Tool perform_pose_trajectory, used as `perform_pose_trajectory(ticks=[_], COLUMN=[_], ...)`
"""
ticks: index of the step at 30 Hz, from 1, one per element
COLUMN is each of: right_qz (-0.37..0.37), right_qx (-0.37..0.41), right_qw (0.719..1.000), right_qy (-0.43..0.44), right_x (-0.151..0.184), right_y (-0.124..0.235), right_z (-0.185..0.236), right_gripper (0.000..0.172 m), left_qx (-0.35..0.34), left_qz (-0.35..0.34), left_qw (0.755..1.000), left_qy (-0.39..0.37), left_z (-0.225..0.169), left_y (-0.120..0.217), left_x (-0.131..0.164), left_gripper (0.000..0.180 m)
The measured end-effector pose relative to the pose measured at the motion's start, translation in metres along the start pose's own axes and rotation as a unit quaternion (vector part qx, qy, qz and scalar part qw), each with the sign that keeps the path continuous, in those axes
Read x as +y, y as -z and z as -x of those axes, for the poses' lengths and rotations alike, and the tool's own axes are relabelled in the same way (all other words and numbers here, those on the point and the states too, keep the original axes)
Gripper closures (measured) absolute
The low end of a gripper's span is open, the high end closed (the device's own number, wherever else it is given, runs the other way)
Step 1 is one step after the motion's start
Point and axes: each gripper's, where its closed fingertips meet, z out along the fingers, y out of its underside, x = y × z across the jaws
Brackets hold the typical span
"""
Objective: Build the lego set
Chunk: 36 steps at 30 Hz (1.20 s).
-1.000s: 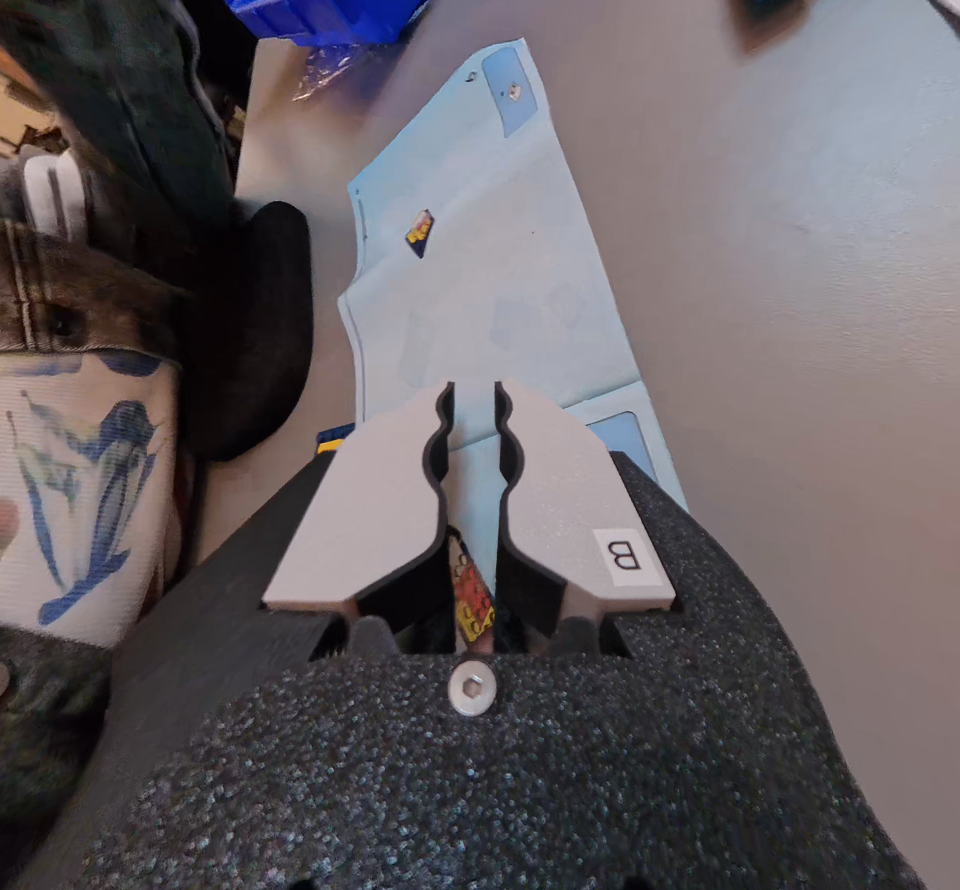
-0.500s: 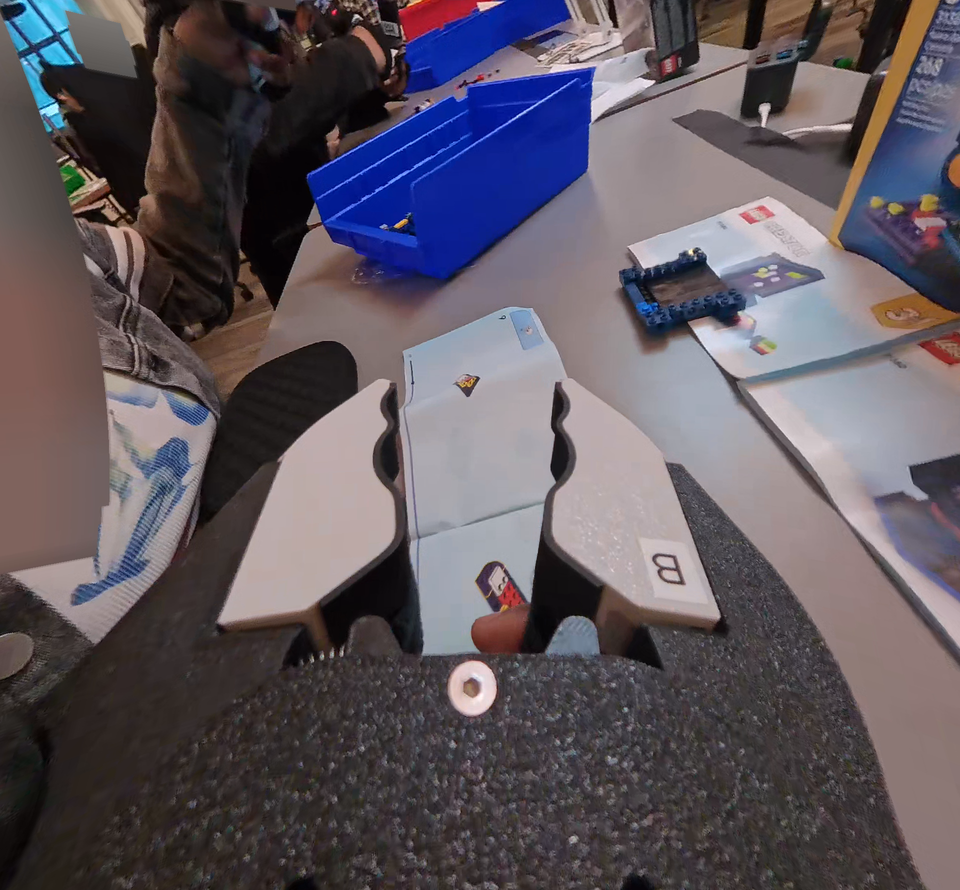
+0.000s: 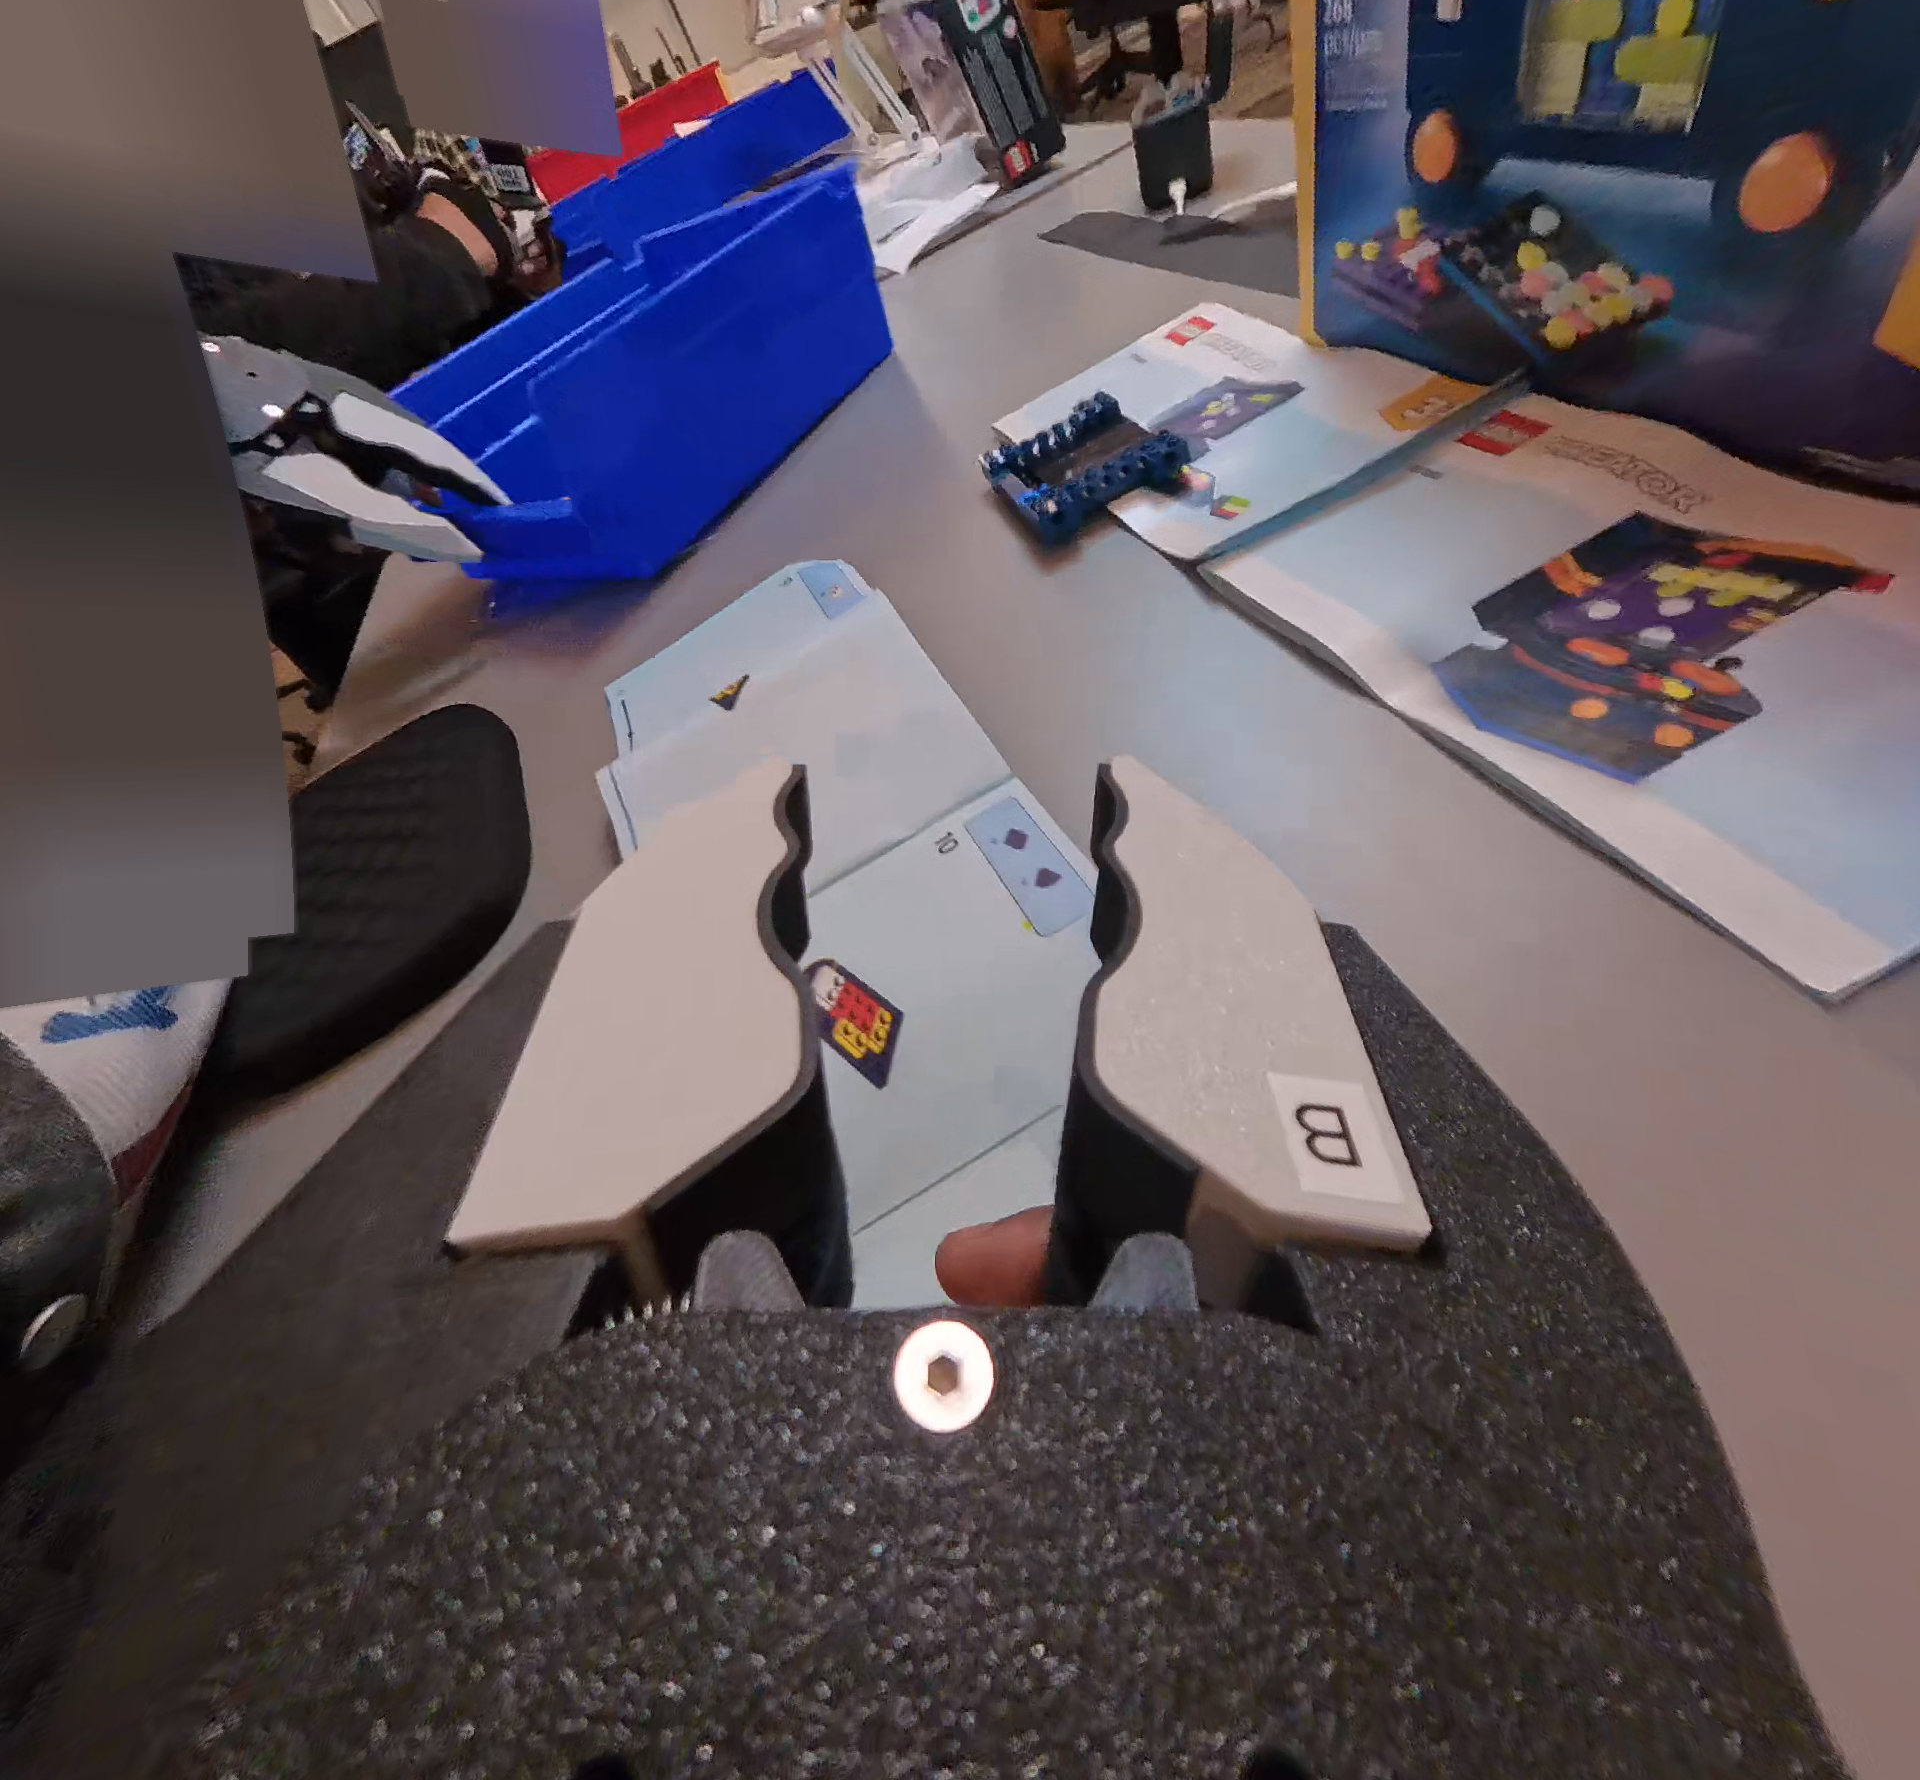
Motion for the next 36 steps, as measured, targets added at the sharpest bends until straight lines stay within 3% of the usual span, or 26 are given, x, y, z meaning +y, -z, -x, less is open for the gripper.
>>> perform_pose_trajectory(ticks=[6,9,12,15,18,20,22,28,36], right_qz=[0.053,0.056,0.035,0.023,0.022,0.021,0.021,0.022,0.030], right_qx=[-0.030,-0.044,-0.053,-0.061,-0.059,-0.058,-0.054,-0.053,-0.055], right_qw=[0.998,0.997,0.998,0.998,0.998,0.998,0.998,0.998,0.998], right_qy=[-0.016,-0.012,-0.012,-0.008,0.000,0.004,0.007,0.006,0.009], right_x=[0.021,0.023,0.016,0.012,0.012,0.012,0.012,0.013,0.014], right_y=[-0.012,-0.013,-0.011,-0.010,-0.008,-0.006,-0.005,-0.004,-0.006], right_z=[0.002,0.007,0.009,0.012,0.013,0.013,0.012,0.010,0.012], right_gripper=[0.118,0.118,0.120,0.120,0.120,0.120,0.121,0.121,0.121], left_qx=[0.089,0.160,0.117,0.149,0.250,0.244,0.231,0.266,0.235], left_qz=[-0.029,-0.102,-0.141,-0.078,0.023,0.096,0.124,0.160,0.189], left_qw=[0.994,0.981,0.982,0.977,0.959,0.952,0.949,0.937,0.932], left_qy=[0.048,0.040,-0.036,-0.128,-0.132,-0.161,-0.175,-0.159,-0.199], left_z=[-0.041,-0.053,-0.018,0.003,-0.010,-0.008,-0.004,-0.020,-0.015], left_y=[0.018,0.056,0.073,0.043,-0.002,-0.030,-0.049,-0.062,-0.065], left_x=[-0.008,-0.041,-0.072,-0.080,-0.069,-0.054,-0.046,-0.029,-0.017], left_gripper=[0.127,0.135,0.148,0.168,0.170,0.170,0.168,0.163,0.158])
